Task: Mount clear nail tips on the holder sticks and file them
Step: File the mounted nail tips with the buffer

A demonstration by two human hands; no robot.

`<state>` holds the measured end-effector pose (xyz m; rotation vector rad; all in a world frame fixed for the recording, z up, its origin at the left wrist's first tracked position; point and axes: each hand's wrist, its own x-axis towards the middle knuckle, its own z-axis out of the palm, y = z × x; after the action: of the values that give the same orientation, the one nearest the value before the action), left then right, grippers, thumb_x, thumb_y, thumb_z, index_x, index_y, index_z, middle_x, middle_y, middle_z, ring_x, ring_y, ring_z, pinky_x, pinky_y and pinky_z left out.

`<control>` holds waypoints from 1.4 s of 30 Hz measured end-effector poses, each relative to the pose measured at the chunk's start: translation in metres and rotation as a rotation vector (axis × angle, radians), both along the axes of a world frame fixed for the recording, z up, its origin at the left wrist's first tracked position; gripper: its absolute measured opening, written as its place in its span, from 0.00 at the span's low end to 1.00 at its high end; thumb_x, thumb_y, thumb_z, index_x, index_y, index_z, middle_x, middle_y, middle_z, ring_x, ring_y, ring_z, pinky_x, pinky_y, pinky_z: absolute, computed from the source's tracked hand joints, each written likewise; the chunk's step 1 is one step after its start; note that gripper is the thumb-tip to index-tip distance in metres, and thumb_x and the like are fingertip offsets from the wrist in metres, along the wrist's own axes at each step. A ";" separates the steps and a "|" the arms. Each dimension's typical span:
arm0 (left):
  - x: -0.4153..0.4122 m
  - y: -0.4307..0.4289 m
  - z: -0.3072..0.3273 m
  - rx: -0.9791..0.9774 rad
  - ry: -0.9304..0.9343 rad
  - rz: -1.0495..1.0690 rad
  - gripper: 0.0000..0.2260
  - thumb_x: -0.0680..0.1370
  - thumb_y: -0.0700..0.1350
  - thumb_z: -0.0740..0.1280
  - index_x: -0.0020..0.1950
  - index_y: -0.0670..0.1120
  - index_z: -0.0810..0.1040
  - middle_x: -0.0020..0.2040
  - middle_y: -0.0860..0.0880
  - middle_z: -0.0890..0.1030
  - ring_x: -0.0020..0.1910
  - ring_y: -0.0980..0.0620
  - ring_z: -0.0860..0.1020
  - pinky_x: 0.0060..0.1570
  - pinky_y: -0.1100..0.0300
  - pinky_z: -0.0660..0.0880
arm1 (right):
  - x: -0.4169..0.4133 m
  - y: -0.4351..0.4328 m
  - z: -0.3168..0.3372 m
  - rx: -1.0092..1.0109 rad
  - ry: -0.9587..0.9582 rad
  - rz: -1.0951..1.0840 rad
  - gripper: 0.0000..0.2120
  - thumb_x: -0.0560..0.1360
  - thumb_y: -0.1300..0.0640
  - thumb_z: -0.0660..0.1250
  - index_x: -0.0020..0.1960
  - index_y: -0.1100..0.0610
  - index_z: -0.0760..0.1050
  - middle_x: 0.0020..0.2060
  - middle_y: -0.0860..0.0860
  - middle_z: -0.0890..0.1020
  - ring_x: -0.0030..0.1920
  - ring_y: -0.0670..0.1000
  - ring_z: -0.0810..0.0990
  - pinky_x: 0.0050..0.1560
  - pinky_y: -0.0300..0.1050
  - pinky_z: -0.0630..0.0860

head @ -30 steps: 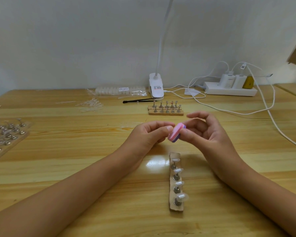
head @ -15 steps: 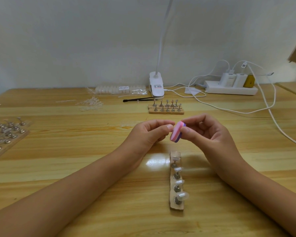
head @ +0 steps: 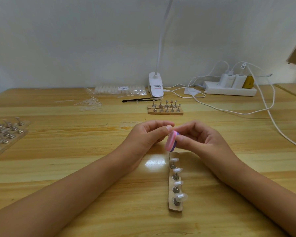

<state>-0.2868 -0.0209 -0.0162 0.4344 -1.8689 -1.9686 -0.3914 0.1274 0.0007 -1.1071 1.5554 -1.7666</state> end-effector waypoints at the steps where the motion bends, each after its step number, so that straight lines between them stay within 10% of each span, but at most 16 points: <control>1: 0.000 0.000 0.000 0.002 -0.004 -0.001 0.10 0.71 0.51 0.72 0.50 0.52 0.86 0.53 0.41 0.84 0.60 0.38 0.78 0.68 0.41 0.70 | 0.000 0.000 -0.001 -0.003 0.000 -0.002 0.13 0.70 0.61 0.71 0.52 0.65 0.77 0.45 0.56 0.86 0.47 0.51 0.86 0.48 0.38 0.80; 42: 0.000 -0.001 0.000 0.056 0.015 -0.012 0.15 0.64 0.56 0.76 0.49 0.55 0.87 0.50 0.45 0.83 0.52 0.48 0.76 0.65 0.51 0.73 | -0.002 -0.001 -0.007 -0.105 0.040 -0.155 0.12 0.68 0.56 0.72 0.51 0.56 0.78 0.48 0.53 0.85 0.53 0.52 0.84 0.55 0.42 0.80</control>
<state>-0.2868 -0.0220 -0.0158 0.4245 -1.8148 -2.0308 -0.3931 0.1262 -0.0063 -1.1025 1.6267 -1.9590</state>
